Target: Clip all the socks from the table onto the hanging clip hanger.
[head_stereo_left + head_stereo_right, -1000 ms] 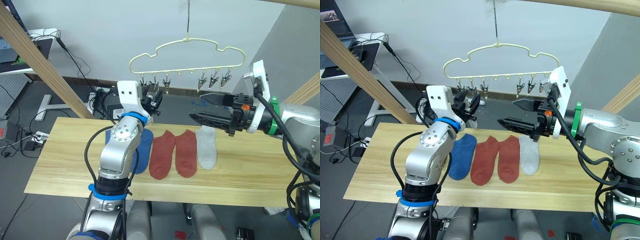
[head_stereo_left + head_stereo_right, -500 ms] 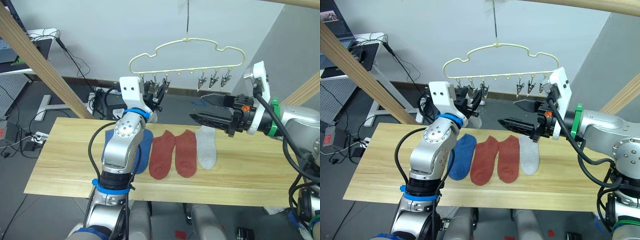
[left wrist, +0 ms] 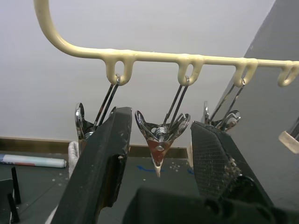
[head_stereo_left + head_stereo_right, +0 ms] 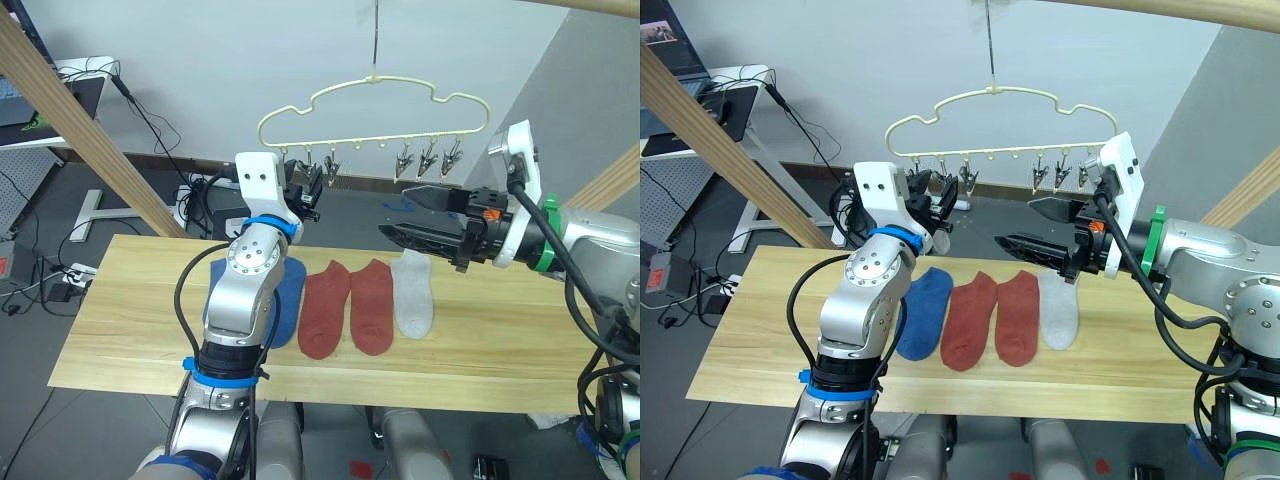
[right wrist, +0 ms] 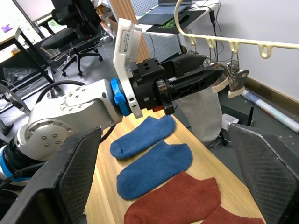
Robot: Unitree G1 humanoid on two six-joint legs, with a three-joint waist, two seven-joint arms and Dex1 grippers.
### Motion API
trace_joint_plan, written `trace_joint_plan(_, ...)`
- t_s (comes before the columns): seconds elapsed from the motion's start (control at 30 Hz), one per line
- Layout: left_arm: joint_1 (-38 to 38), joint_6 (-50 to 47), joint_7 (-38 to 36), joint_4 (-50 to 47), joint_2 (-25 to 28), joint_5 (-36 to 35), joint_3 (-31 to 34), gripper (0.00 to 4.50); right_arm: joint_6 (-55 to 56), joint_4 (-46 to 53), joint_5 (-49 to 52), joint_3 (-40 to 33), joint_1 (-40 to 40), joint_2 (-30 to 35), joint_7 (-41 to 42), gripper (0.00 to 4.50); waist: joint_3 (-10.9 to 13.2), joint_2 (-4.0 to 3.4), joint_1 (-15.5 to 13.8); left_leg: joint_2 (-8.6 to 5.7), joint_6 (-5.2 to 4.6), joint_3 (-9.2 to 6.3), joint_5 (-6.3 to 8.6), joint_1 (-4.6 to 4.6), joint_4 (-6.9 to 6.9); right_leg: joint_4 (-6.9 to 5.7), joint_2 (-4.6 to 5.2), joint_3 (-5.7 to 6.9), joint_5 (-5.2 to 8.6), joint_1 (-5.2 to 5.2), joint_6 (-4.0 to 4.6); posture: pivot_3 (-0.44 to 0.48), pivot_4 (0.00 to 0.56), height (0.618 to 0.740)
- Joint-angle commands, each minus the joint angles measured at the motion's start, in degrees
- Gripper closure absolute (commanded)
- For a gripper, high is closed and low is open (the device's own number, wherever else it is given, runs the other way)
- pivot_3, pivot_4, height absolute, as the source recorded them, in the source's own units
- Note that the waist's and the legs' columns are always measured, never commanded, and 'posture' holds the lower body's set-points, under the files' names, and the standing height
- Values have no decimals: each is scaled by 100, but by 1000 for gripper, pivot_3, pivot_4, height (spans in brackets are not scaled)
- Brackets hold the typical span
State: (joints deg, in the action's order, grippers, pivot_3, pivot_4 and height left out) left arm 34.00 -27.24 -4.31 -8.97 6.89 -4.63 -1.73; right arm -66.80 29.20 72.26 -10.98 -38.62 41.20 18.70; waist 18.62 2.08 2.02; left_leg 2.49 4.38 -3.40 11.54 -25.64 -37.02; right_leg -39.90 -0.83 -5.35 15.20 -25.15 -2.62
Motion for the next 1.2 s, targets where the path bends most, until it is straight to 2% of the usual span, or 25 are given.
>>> trace_joint_plan(0.03, 157, 200, 37, -36, -23, 67, 58, 2205, 121, 183, 153, -70, 47, 66, -18, 0, 0, 0, 0, 0, 0, 0, 0, 0, 0, 0, 0, 0, 0, 0, 0, -62, 308, 740)
trace_joint_plan(1.13, 422, 324, -88, 189, -93, -65, 239, 2205, 277, 291, 251, -16, 231, 99, -247, 0, 0, 0, 48, 0, 0, 1, 0, -1, 1, 3, 0, -1, 0, -1, -1, -78, 291, 740)
trace_joint_plan(1.2, 428, 338, -93, 194, -98, -86, 250, 2537, 278, 294, 257, -8, 233, 91, -267, 0, 0, 0, 55, 0, 0, 1, 0, -1, 1, 3, 0, -1, 0, -1, -1, -78, 291, 740)
